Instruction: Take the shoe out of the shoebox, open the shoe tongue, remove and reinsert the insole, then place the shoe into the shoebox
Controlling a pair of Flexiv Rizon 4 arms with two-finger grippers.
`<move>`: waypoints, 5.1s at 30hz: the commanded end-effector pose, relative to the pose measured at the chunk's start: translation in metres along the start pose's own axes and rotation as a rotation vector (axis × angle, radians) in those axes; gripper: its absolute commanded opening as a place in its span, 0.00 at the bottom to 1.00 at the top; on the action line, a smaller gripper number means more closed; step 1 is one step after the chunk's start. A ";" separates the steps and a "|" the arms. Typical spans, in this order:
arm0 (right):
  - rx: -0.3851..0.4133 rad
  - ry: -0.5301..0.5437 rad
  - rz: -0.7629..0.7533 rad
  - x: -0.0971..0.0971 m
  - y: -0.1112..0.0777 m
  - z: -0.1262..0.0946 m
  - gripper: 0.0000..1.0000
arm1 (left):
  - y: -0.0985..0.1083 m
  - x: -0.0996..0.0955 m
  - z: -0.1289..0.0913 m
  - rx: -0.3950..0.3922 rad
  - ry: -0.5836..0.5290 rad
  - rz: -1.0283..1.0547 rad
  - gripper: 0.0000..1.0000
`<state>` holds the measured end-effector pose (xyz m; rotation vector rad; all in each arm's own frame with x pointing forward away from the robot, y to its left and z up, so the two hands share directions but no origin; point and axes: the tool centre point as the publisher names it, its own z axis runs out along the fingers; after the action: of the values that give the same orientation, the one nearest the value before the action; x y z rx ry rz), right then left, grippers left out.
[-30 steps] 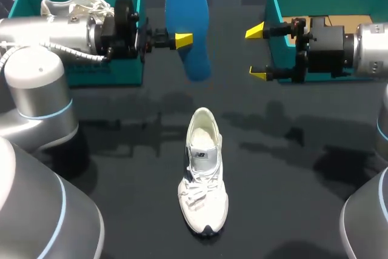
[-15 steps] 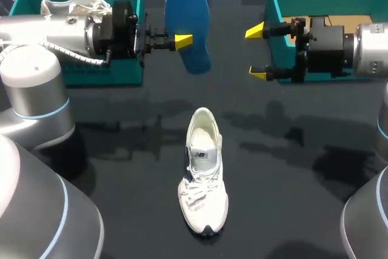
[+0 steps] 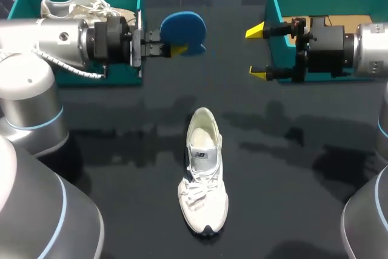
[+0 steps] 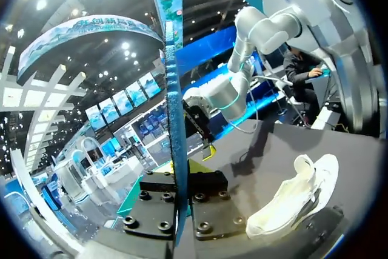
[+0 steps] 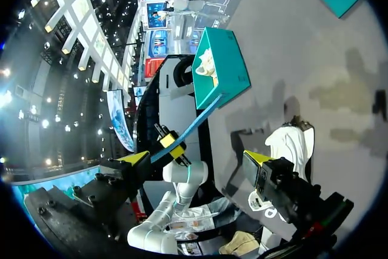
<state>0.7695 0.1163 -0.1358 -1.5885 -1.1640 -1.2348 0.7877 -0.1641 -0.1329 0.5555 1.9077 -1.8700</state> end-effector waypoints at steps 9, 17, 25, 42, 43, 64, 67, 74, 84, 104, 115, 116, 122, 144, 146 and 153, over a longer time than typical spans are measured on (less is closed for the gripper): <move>-0.003 -0.002 0.002 0.000 0.000 0.002 1.00 | -0.007 0.006 0.002 -0.064 -0.001 0.486 0.00; -0.003 -0.002 0.002 0.000 0.000 0.002 1.00 | -0.007 0.005 0.001 -0.022 0.022 0.476 0.00; -0.003 -0.002 0.002 0.000 0.000 0.002 1.00 | -0.008 0.003 0.003 -0.045 0.013 0.553 0.00; 0.029 -0.026 -0.020 0.004 -0.001 0.013 1.00 | 0.016 -0.010 0.028 -0.084 -0.053 0.880 0.00; 0.035 -0.028 -0.026 0.004 -0.001 0.014 1.00 | 0.017 -0.012 0.030 -0.083 -0.054 0.890 0.00; 0.135 -0.011 -0.103 0.004 -0.012 0.040 0.55 | 0.024 -0.021 0.054 -0.082 -0.028 0.976 0.00; 0.145 -0.010 -0.102 0.004 -0.014 0.042 0.65 | 0.025 -0.021 0.057 -0.081 -0.018 0.980 0.00; 0.165 -0.002 -0.107 0.003 -0.017 0.048 0.78 | 0.026 -0.020 0.059 -0.076 -0.007 0.985 0.00; 0.200 0.011 -0.115 0.003 -0.019 0.060 0.56 | 0.027 -0.019 0.063 -0.074 -0.011 1.011 0.00; 0.209 0.025 -0.107 0.003 -0.017 0.070 0.20 | 0.028 -0.019 0.065 -0.078 -0.027 1.023 0.00; 0.207 0.025 -0.111 0.003 -0.016 0.070 0.00 | 0.029 -0.018 0.063 -0.078 -0.031 1.016 0.35; 0.206 0.025 -0.112 0.003 -0.016 0.069 0.00 | 0.029 -0.018 0.061 -0.080 -0.032 1.012 0.84; 0.204 0.039 -0.137 0.000 -0.012 0.063 0.00 | 0.023 -0.015 0.039 -0.082 -0.003 0.977 1.00; 0.240 0.080 -0.224 -0.004 -0.007 0.051 0.00 | 0.023 -0.011 -0.005 -0.197 0.136 0.868 1.00; 0.240 0.080 -0.224 -0.004 -0.007 0.051 0.00 | 0.025 -0.009 0.001 -0.240 0.161 0.848 1.00; 0.106 0.121 -0.252 -0.004 0.003 0.028 0.00 | 0.034 -0.014 -0.010 -0.496 0.259 0.659 1.00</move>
<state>0.7937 0.1509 -0.1454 -1.2714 -1.3839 -1.3225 0.8211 -0.1529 -0.1604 1.1479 1.6965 -1.0109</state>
